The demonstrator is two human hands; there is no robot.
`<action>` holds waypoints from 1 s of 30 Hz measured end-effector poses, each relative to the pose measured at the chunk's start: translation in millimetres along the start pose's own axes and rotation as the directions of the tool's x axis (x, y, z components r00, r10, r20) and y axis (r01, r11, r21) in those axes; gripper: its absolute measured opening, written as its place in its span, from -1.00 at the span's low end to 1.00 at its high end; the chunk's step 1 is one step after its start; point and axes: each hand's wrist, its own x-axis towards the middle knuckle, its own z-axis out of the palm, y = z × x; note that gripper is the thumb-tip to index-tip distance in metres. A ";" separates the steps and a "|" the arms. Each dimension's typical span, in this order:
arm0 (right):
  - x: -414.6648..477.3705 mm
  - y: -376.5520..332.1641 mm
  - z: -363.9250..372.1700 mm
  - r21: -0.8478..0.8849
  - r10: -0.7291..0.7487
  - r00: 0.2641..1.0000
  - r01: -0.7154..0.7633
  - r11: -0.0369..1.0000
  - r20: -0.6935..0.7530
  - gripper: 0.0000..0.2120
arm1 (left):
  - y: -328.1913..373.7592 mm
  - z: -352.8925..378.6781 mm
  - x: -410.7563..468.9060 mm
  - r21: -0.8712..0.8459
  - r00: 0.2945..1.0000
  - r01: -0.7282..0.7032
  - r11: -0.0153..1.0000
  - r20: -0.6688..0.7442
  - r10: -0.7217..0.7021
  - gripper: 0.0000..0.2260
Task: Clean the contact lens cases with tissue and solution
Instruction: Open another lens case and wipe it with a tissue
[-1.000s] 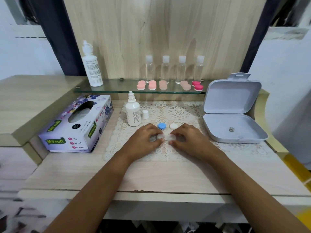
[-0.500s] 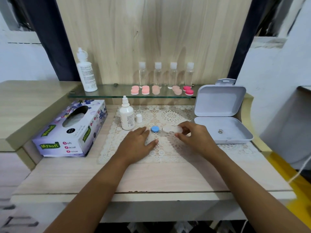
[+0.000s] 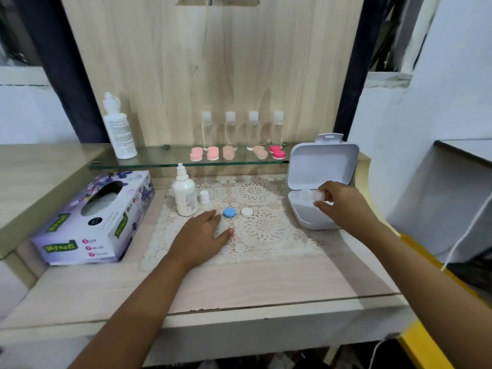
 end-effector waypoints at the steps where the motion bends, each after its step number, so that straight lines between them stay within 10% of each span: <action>1: 1.7 5.0 -1.5 -0.044 -0.014 1.000 0.015 0.999 0.022 -0.80 | -0.1 0.1 0.0 -0.004 1.000 0.000 1.000 -0.002 0.000 -0.43; 15: 16.3 17.7 -6.9 -0.571 -0.477 0.820 0.566 0.595 0.316 -0.56 | -0.7 -0.3 -0.1 0.000 1.000 -0.003 1.000 -0.010 0.003 -0.44; 23: 18.0 29.1 3.7 -0.437 -0.468 0.875 0.473 0.765 0.127 -0.60 | -0.9 0.1 0.3 -0.009 1.000 -0.005 1.000 -0.021 0.005 -0.46; 30: 11.6 -16.0 18.8 0.077 -0.162 0.961 0.183 0.980 -0.224 -0.74 | -2.4 1.4 0.8 -0.025 0.999 -0.005 1.000 -0.035 0.004 -0.46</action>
